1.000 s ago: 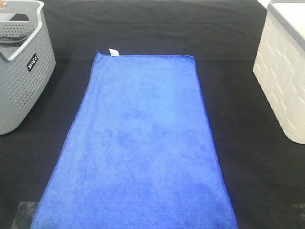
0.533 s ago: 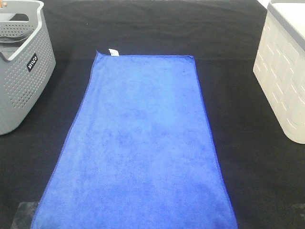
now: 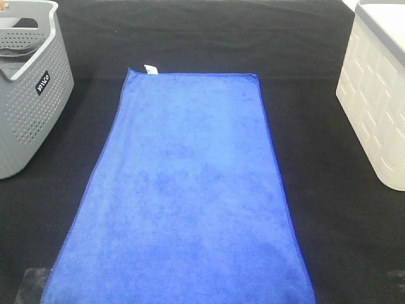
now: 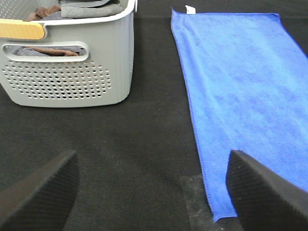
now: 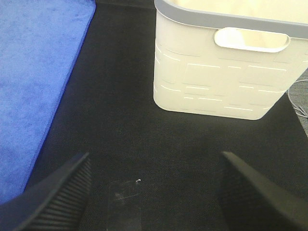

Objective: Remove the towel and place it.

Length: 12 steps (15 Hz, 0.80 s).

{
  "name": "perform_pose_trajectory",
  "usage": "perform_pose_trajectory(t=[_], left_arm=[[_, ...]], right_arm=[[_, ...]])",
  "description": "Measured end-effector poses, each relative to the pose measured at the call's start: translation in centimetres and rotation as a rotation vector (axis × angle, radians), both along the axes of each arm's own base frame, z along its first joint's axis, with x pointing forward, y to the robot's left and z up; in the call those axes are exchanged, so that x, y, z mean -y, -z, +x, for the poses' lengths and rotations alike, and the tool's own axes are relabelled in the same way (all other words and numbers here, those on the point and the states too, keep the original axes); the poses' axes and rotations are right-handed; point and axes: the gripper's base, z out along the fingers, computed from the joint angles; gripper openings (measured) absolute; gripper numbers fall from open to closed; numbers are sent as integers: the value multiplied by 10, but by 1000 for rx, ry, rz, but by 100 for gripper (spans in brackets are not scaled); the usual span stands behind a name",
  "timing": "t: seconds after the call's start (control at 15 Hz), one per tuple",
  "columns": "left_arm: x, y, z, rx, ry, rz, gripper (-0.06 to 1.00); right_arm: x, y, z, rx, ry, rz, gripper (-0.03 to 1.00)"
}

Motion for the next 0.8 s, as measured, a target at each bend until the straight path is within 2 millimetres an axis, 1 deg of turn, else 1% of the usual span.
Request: perform_pose_trajectory(t=[0.8], left_arm=[[0, 0, 0, 0, -2, 2, 79]], right_arm=[[0, 0, 0, 3, 1, 0, 73]])
